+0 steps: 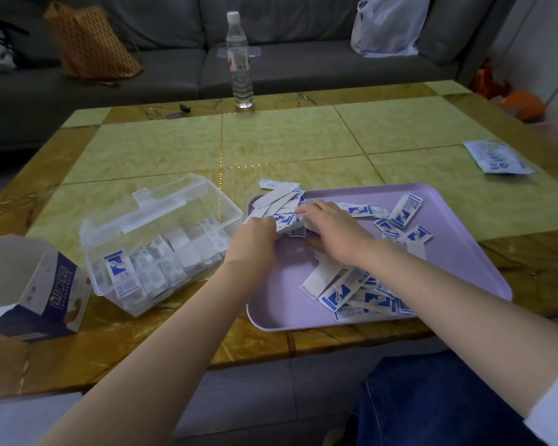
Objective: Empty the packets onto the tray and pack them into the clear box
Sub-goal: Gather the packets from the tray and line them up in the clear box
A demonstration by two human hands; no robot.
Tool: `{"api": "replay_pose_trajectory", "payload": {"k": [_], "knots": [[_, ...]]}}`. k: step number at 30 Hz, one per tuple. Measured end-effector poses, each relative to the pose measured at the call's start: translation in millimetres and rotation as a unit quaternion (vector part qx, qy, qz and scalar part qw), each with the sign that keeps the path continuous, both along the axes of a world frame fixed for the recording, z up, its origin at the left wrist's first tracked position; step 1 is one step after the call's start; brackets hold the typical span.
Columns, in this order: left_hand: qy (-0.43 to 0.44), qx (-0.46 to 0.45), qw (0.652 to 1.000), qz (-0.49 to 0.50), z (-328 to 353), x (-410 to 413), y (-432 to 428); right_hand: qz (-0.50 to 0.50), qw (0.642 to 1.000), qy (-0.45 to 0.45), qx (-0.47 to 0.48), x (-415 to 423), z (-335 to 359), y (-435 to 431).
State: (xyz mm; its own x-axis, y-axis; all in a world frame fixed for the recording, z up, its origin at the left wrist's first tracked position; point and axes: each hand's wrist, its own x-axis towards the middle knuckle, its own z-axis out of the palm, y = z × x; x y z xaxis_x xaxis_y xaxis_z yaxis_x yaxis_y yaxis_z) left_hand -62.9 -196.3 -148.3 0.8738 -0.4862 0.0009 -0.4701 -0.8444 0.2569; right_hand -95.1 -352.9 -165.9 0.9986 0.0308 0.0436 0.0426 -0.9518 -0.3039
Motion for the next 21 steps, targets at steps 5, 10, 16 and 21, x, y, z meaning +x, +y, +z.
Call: {"api": "replay_pose_trajectory", "payload": {"k": [5, 10, 16, 21], "knots": [[-0.022, -0.151, 0.988, -0.037, 4.5, -0.8, 6.0, 0.063, 0.991, -0.108, 0.053, -6.7, 10.8, 12.6], [0.018, -0.262, 0.963, -0.057, 3.1, -7.0, 12.0, 0.01, 0.99, -0.089, 0.111, -15.9, 24.9, 13.7], [0.076, -0.239, 0.967, -0.04, -22.7, -10.2, 20.5, -0.027, 0.995, 0.055, 0.082, -27.4, 9.7, 5.6], [0.067, -0.119, 0.988, -0.076, -25.1, -16.2, 21.8, -0.031, 0.99, 0.065, 0.118, -30.6, -5.2, 8.6]]}}
